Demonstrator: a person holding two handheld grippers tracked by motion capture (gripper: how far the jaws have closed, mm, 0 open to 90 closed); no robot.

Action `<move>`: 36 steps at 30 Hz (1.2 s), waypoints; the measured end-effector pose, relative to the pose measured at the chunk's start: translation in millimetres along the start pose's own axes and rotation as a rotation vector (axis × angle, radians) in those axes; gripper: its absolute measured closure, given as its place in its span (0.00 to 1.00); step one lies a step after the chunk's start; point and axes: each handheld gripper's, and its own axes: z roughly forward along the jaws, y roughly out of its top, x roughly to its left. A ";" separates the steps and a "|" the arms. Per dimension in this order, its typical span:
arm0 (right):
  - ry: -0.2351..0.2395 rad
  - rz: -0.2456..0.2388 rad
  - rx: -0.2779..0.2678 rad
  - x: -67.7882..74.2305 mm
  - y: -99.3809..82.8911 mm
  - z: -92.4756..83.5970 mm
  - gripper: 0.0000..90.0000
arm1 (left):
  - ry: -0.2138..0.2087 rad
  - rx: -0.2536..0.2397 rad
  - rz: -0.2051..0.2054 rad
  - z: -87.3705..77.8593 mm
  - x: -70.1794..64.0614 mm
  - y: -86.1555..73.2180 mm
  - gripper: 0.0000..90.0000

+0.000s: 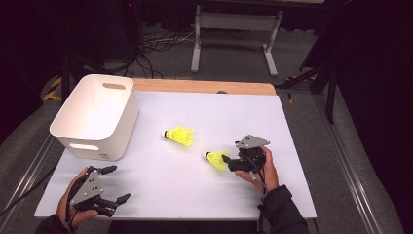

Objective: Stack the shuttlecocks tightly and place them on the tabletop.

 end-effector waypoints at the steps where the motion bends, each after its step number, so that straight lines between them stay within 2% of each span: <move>1: 0.003 0.004 -0.008 -0.4 -0.8 -2.6 0.31 | 0.002 0.000 0.001 -0.2 0.0 0.1 0.04; 7: 0.023 0.021 -0.072 6.6 -4.6 -20.8 0.29 | 0.002 0.003 0.002 0.6 -0.6 0.4 0.04; 8: 0.041 0.018 -0.080 9.0 -5.3 -23.4 0.29 | 0.002 0.004 0.004 0.6 -0.7 0.4 0.04; 12: 0.060 -0.009 -0.080 19.8 -8.4 -29.3 0.29 | 0.001 0.005 0.005 0.6 -1.0 0.5 0.04; 19: 0.072 -0.047 -0.074 35.3 -14.5 -32.8 0.37 | 0.003 0.005 0.003 0.8 -1.1 0.5 0.04; 21: 0.101 -0.050 -0.066 38.8 -16.1 -30.8 0.40 | 0.004 0.008 0.004 1.0 -1.3 0.5 0.04; 24: 0.119 -0.081 -0.031 45.6 -17.3 -24.6 0.44 | 0.008 0.005 0.004 0.5 -1.1 0.7 0.04; 36: 0.110 -0.059 -0.004 53.1 -20.0 -5.7 0.68 | 0.003 0.007 0.003 1.7 -1.1 0.4 0.04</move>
